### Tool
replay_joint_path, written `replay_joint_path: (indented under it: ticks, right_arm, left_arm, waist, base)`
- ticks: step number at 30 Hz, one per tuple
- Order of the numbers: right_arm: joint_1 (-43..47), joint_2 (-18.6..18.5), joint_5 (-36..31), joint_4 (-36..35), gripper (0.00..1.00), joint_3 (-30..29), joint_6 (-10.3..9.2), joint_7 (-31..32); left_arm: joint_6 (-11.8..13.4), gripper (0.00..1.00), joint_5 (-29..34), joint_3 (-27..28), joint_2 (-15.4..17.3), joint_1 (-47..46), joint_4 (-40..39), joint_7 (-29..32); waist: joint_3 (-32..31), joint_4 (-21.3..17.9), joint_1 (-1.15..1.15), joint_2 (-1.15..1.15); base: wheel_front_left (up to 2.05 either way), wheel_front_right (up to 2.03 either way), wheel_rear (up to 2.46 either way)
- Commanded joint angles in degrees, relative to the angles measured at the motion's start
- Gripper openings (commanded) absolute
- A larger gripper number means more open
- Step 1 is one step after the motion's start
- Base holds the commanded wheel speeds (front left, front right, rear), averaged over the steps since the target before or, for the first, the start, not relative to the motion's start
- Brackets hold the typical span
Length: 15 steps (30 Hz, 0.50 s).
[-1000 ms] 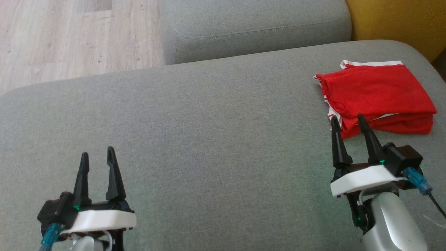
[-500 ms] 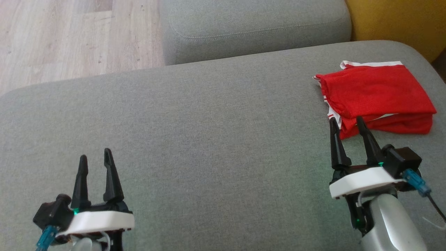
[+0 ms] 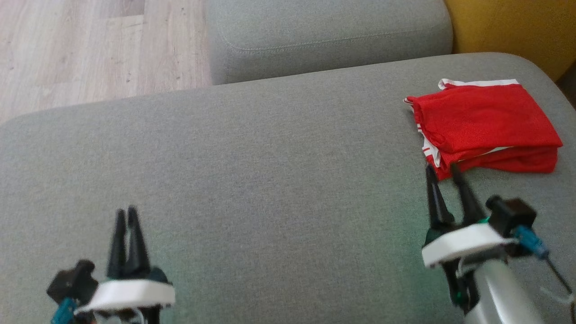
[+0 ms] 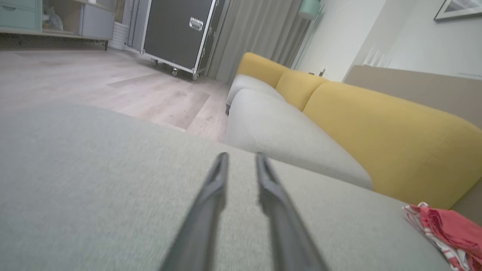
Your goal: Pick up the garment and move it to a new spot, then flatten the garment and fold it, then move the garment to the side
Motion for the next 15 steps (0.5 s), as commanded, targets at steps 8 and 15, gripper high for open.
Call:
replay_joint_path:
  ticks: [8, 15]
  right_arm:
    - [1.47, 0.13, 3.81, 1.44, 0.0, -0.52, 0.0, 1.15]
    - [1.72, 0.14, 8.25, 0.72, 0.0, -1.12, -0.01, 2.28]
  left_arm:
    - [-0.05, 0.0, -3.2, 0.36, -0.05, 0.57, 1.95, 1.2]
    - [-0.1, 0.0, -6.97, 0.66, -0.02, 0.43, 1.53, 2.32]
  waist:
    - [0.0, 0.2, 0.0, 0.0]
    - [0.01, 0.42, 0.0, 0.0]
  base:
    - [0.0, 0.0, 0.0]
    - [0.0, 0.0, 0.0]
